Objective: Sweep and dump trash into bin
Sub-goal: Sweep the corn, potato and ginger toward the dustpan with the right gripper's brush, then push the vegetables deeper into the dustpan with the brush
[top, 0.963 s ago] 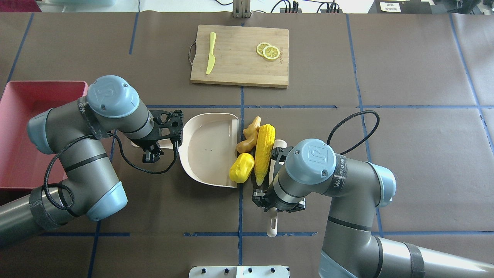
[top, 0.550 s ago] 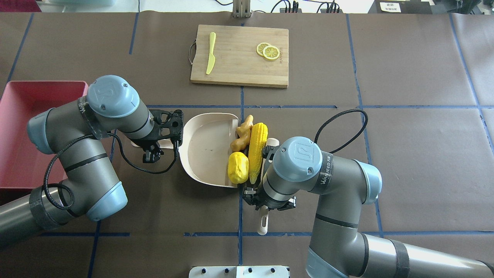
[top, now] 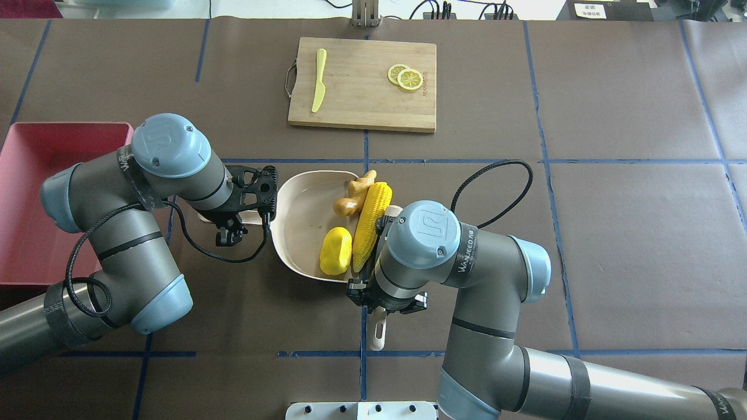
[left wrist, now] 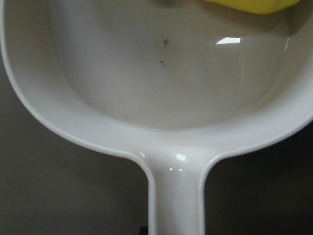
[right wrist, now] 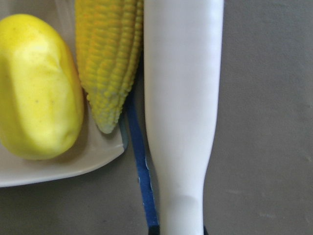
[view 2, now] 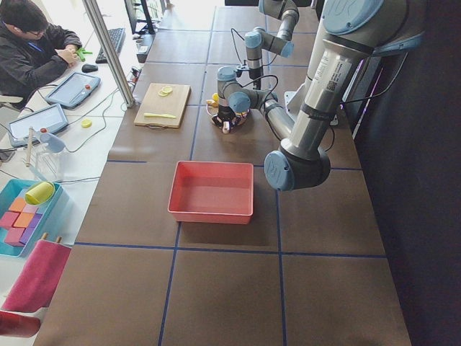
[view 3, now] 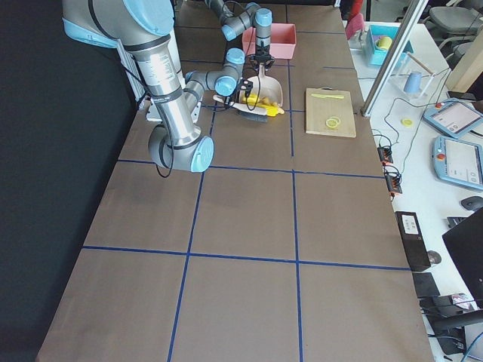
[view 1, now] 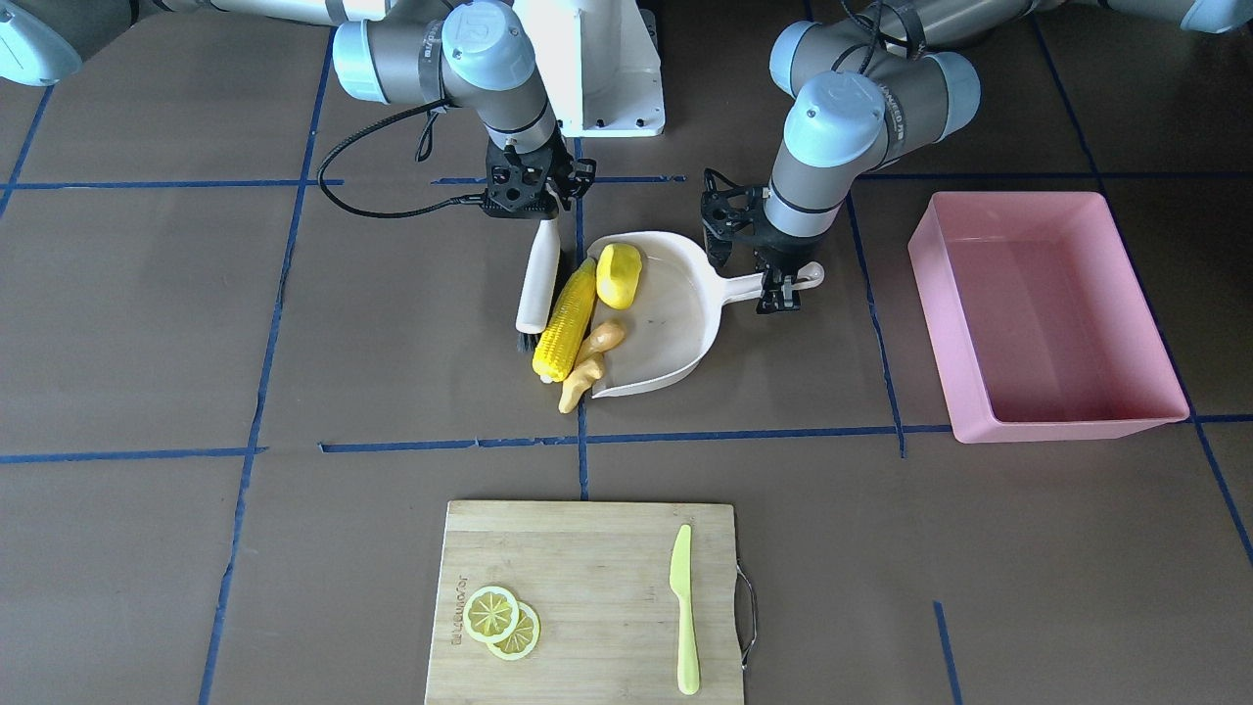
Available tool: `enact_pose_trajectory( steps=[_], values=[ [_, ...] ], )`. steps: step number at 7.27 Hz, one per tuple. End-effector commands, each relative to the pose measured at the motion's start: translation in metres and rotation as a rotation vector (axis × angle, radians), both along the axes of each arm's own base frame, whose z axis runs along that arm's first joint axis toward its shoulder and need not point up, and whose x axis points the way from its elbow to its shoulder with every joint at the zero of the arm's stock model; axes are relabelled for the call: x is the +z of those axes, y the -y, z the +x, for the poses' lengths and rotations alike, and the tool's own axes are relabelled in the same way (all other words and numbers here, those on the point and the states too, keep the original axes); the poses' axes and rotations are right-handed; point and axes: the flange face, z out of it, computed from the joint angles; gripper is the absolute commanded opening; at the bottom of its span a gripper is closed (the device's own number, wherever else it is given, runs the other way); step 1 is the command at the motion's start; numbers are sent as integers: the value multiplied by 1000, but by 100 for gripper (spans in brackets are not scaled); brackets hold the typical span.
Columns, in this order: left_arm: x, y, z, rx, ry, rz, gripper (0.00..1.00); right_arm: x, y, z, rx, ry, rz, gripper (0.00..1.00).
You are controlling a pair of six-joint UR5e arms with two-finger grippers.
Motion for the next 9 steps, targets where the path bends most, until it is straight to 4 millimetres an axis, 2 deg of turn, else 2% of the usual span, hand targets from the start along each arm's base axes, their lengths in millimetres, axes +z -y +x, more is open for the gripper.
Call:
enact_pose_trajectory(
  steps=[1,3,9],
  values=[
    [0,0,0,0,0,0,0,-17,4,-13,-3,12,4,0],
    [0,0,0,-4,0,-2,0,-13,6,-15,-21,11,32,0],
    [0,0,0,-4,0,-4,0,-41,13,-38,-51,29,78,0]
  ],
)
